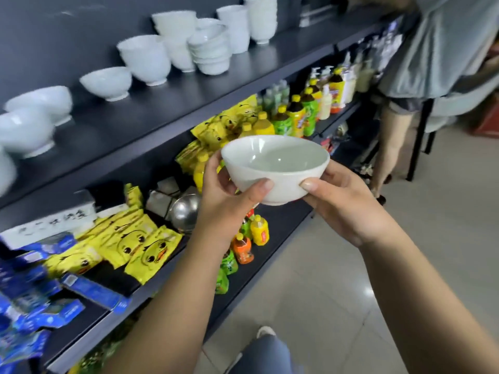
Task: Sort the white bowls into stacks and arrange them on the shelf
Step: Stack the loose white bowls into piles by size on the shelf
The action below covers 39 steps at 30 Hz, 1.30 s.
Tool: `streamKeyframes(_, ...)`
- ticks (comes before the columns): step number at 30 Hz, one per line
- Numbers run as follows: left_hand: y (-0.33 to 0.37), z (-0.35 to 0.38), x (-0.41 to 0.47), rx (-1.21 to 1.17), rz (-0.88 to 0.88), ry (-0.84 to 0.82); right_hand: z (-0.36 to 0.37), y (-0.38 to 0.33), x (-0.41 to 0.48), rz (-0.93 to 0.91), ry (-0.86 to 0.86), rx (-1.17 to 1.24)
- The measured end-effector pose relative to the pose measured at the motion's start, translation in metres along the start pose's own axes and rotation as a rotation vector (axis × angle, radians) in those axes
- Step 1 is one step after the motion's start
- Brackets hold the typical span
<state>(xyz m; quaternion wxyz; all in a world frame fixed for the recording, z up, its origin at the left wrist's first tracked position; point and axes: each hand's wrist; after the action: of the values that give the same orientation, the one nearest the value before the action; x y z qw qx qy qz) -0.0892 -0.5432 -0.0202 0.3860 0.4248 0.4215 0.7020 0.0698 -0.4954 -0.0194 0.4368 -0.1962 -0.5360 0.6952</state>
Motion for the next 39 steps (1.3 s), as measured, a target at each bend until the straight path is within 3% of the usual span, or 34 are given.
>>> streamKeyframes(8, -0.091, 0.121, 0.092, -0.019, -0.104, -0.263, -0.144, -0.032, 0.021, -0.078, 0.206, -0.075)
streamKeyframes(14, -0.135, 0.204, 0.199, -0.059, -0.120, -0.367, -0.245, -0.077, 0.097, -0.069, 0.234, -0.166)
streamKeyframes(24, -0.172, 0.271, 0.340, -0.058, -0.077, -0.290, -0.353, -0.114, 0.228, -0.075, 0.160, -0.227)
streamKeyframes(33, -0.187, 0.286, 0.447, 0.044, 0.002, -0.035, -0.427, -0.115, 0.382, -0.069, -0.041, -0.265)
streamKeyframes(39, -0.184, 0.290, 0.515, 0.174, 0.064, 0.143, -0.454, -0.121, 0.489, -0.005, -0.270, -0.214)
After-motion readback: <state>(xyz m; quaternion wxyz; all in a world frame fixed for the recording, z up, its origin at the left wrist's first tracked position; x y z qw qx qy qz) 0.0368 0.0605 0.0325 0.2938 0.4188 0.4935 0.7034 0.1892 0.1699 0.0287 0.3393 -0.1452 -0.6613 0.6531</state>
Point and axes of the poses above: each hand's wrist, its own x-axis towards the middle knuckle, its own z-axis out of the palm, y = z × x, and after that the axes turned 6 degrees about -x, right-handed
